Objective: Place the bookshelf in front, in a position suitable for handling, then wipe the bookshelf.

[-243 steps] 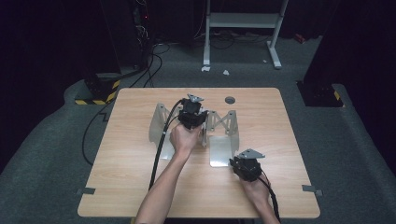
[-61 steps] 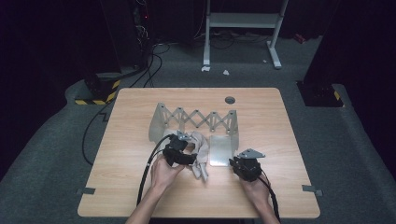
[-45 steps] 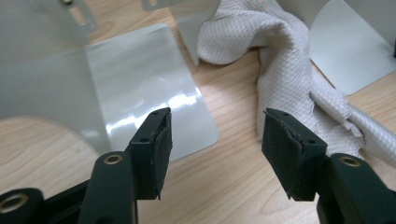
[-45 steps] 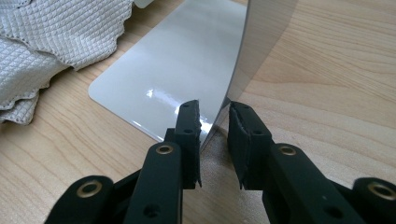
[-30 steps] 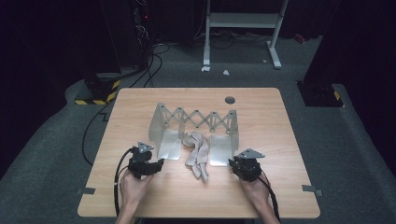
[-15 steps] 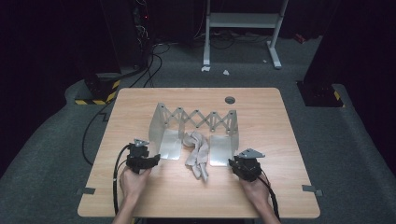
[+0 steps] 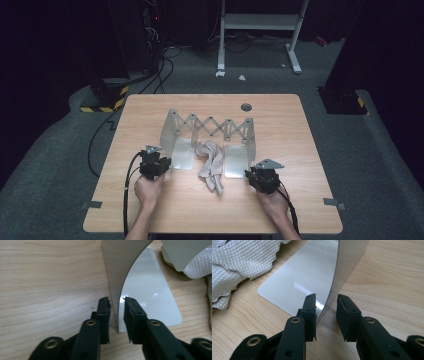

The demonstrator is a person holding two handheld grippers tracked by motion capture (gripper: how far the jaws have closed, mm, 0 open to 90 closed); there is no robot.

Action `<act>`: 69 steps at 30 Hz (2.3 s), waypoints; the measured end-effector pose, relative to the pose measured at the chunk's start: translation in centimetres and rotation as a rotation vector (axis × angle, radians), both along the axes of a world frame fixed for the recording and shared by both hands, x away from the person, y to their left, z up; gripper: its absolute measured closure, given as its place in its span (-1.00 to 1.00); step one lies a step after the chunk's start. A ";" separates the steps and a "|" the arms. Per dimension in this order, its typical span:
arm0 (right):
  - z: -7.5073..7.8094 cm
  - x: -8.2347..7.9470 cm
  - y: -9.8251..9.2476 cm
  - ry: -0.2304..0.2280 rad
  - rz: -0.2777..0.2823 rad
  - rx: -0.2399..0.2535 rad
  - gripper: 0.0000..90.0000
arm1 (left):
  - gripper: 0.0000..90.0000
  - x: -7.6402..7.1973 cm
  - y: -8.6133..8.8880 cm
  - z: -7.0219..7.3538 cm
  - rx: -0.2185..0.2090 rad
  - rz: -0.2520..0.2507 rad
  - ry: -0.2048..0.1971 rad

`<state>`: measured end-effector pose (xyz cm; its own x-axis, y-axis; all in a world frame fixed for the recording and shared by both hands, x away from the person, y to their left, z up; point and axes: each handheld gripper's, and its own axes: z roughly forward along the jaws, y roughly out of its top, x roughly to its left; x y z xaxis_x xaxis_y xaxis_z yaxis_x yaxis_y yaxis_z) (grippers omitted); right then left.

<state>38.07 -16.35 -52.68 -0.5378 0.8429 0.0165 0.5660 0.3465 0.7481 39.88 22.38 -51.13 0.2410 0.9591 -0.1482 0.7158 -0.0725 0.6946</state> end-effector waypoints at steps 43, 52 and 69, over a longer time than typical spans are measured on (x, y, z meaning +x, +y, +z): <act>0.5 2.2 -0.7 0.047 -0.042 -0.014 0.27 | 0.15 -1.8 1.4 -0.6 0.028 -0.019 0.012; 1.0 0.1 -1.9 0.040 -0.016 0.047 0.17 | 0.01 -2.3 1.0 -1.7 0.051 0.004 -0.097; 2.7 -1.8 2.0 -0.003 0.172 0.031 0.09 | -0.04 -2.3 0.3 -1.9 0.099 0.015 -0.115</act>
